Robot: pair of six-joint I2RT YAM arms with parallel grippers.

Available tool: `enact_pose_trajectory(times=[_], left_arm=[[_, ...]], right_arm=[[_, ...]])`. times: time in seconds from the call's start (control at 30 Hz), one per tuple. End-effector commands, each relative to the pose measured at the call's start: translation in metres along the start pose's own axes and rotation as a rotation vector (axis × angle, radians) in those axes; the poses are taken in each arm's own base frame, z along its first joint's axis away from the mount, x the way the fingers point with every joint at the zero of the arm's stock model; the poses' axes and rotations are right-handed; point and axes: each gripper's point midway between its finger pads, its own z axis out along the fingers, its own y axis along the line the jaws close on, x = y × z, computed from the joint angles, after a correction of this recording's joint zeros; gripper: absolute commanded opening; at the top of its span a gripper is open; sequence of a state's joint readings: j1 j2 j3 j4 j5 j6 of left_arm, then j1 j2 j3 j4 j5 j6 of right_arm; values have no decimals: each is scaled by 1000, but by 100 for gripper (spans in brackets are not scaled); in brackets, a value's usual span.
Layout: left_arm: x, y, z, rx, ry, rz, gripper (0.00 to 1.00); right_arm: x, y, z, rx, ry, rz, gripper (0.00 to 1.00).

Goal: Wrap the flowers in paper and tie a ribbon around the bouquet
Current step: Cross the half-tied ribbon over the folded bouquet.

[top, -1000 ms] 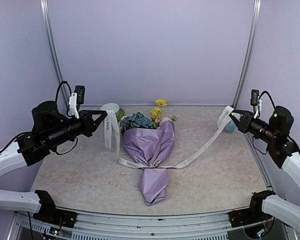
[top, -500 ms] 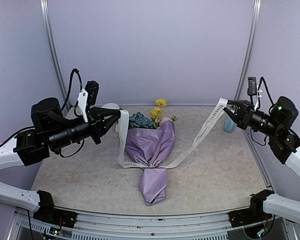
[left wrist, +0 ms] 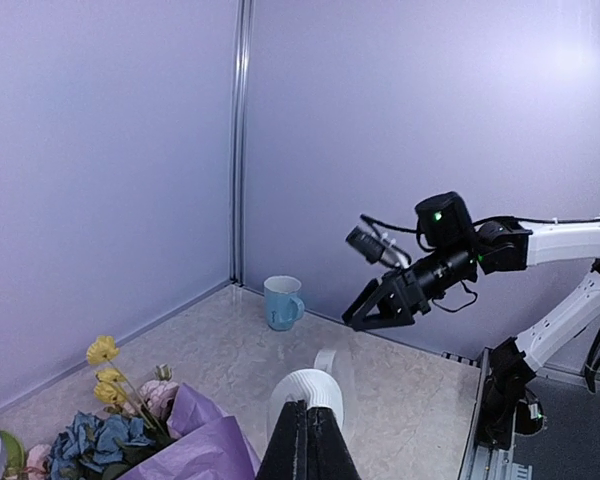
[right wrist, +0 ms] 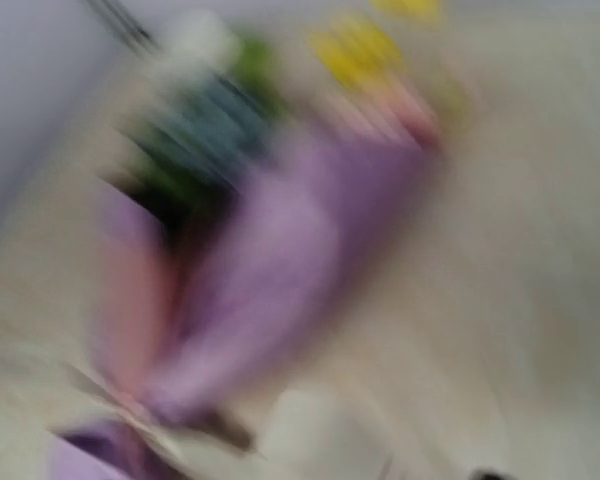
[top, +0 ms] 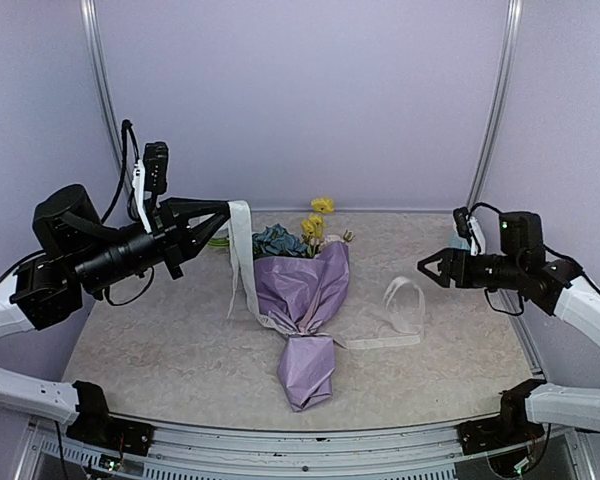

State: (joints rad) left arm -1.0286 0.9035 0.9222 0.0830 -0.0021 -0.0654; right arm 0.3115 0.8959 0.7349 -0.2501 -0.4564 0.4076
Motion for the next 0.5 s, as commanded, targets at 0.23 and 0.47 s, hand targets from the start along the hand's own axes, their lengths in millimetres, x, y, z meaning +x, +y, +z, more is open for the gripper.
enact_pose_trajectory(times=[0.23, 0.47], left_arm=[[-28, -34, 7, 129, -69, 29, 0], [-55, -41, -1, 149, -130, 62, 0]], right_arm=[[35, 8, 1, 48, 193, -22, 84], [69, 163, 87, -424, 185, -543, 81]])
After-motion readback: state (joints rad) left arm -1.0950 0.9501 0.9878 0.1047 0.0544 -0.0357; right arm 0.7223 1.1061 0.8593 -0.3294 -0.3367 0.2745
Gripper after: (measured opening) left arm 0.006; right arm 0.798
